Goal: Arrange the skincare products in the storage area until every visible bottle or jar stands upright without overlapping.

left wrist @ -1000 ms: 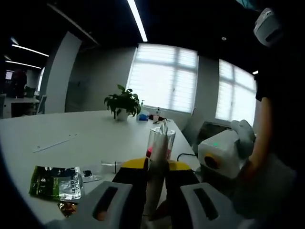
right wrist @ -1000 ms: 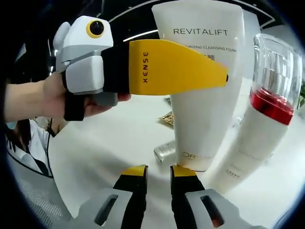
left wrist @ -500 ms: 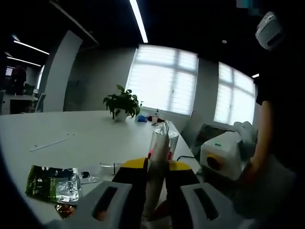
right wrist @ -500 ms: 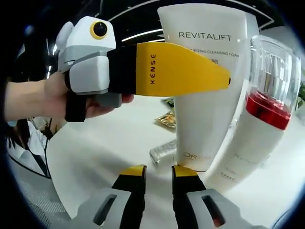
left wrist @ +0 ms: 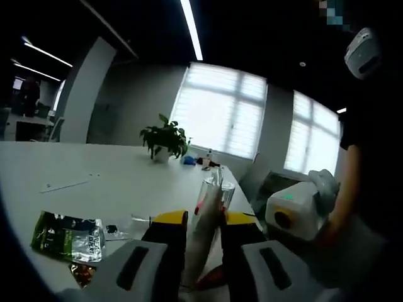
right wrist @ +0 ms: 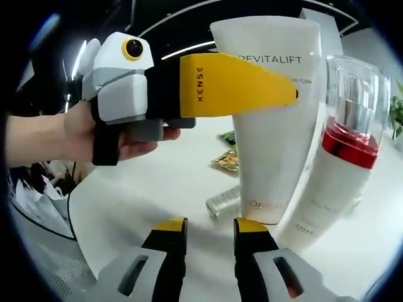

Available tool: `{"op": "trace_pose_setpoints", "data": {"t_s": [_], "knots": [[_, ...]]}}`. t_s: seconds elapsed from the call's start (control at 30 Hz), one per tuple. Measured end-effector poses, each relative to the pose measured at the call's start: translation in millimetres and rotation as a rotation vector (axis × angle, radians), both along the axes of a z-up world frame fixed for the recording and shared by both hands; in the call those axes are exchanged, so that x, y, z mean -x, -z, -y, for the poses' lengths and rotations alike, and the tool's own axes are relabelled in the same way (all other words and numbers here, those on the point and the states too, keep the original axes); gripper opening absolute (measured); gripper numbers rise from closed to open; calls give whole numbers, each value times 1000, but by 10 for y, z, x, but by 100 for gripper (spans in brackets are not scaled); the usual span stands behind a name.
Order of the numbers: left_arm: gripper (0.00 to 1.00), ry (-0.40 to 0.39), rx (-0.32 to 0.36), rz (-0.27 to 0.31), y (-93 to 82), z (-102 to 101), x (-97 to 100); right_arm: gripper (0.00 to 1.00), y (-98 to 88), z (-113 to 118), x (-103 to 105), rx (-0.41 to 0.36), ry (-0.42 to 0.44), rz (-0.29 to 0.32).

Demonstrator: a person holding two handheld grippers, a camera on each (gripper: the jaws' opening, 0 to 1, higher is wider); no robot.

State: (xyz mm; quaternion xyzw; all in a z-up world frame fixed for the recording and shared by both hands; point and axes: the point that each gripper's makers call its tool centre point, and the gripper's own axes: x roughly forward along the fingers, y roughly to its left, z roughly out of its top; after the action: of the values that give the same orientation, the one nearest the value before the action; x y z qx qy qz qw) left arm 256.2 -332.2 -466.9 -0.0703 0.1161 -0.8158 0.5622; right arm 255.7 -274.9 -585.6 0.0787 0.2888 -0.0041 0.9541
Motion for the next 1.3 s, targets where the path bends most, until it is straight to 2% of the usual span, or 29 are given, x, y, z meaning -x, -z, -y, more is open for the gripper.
{"op": "trace_pose_setpoints", "data": {"t_s": [0.23,0.47,0.6,0.63,0.73,0.8,0.97,1.17,1.3], "knots": [[23,-42,-29,20,-12,-165,-57,24,-29,-20,93,5,-12,-1],[31,-97,-71,-18,-27,-405,-156,29,-132,-1,209,-14,-5,13],[44,-145,-92,-46,-78,-510,-169,34,-197,36,300,-9,-6,18],[49,-166,-136,-77,-36,-557,-174,35,-207,47,319,-8,-9,18],[60,-180,-154,-69,-9,-650,-145,45,-261,68,389,-3,-34,10],[63,-193,-171,-81,11,-735,-117,51,-299,100,448,27,-54,7],[65,-232,-181,-108,28,-949,-60,56,-434,209,583,48,-60,16],[74,-265,-225,-128,73,-1139,-12,59,-516,394,702,63,-34,25],[78,-303,-225,-129,31,-1250,18,60,-559,528,799,61,-11,28]]}}
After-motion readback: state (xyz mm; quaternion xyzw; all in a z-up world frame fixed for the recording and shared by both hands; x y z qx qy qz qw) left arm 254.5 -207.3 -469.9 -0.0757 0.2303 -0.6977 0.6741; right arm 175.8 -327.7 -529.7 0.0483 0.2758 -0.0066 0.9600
